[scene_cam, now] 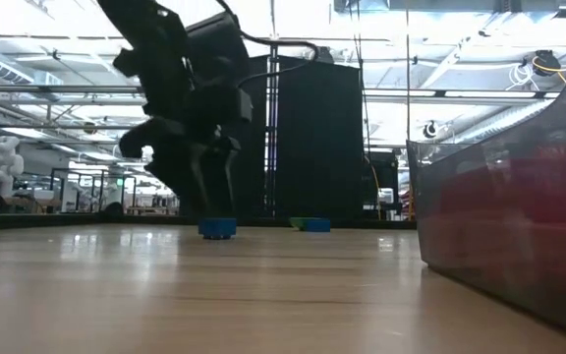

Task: Sort blocks
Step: Put the blue game piece into the right black bin

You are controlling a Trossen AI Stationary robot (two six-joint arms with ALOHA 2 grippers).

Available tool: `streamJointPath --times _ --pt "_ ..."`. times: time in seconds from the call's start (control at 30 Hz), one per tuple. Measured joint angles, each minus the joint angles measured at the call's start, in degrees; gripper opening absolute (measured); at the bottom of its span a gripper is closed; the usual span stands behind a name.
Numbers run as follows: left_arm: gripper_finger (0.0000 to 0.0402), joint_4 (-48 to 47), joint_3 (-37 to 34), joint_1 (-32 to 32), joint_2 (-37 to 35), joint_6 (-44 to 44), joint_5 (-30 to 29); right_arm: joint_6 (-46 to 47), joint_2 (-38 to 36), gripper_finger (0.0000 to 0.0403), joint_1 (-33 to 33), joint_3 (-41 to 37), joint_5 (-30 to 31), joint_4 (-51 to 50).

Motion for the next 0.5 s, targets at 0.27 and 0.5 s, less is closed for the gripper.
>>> streamJointPath --times 0.27,0.5 --pt "0.0295 1.8 -0.9 3.2 0.0 1.9 2.3 1.3 0.0 0.0338 0.0 0.0 0.0 0.0" --pt "0.0295 2.8 -0.9 5.1 2.5 2.8 6.4 3.0 0.0 0.0338 0.0 0.0 -0.3 0.1"
